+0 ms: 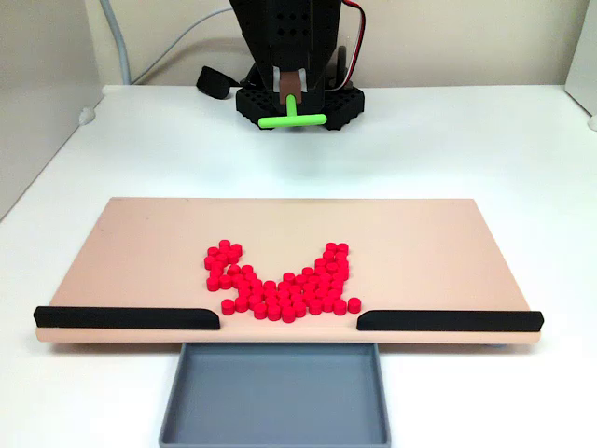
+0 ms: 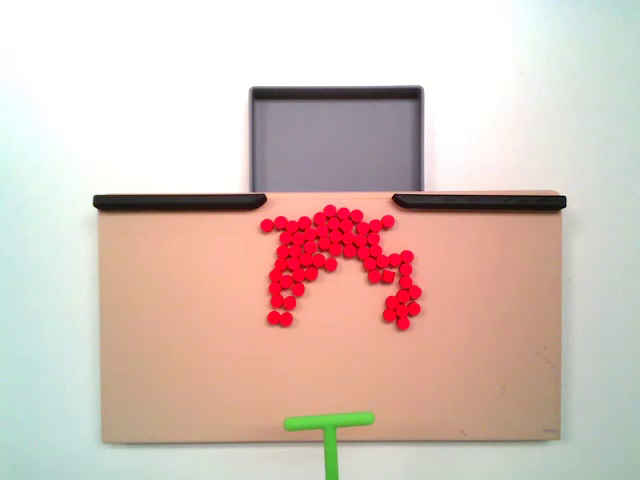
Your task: Gather the right side granules
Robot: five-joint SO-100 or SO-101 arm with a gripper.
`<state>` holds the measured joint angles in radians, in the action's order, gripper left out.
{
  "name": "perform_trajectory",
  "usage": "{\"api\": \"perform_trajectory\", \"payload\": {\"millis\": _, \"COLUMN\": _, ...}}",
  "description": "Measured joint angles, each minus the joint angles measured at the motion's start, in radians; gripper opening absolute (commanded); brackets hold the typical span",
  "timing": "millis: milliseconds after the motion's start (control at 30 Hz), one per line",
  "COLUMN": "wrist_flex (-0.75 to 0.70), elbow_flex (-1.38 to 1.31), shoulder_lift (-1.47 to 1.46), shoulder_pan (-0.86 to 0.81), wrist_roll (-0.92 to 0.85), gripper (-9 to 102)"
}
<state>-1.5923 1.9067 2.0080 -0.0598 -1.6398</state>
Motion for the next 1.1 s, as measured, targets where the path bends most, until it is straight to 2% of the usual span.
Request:
{"api": "perform_trajectory", "payload": {"millis": 333, "wrist_flex": 0.000, "elbow_flex": 0.000, "shoulder_lift": -0.002, "shoulder_pan": -0.034, "wrist_roll": 0.012, "gripper": 0}}
{"api": "perform_trajectory", "payload": {"millis": 900, "wrist_flex": 0.000, "elbow_flex": -0.074, "shoulder_lift": -0.092, "shoulder_pan": -0.075, "wrist_roll": -0.100, "gripper": 0}}
{"api": "perform_trajectory", "payload": {"millis": 1100, "wrist_flex": 0.000, "elbow_flex": -0.112, "shoulder_lift": -0.144, "shoulder_pan": -0.124, "wrist_roll": -0.198, "gripper": 0}}
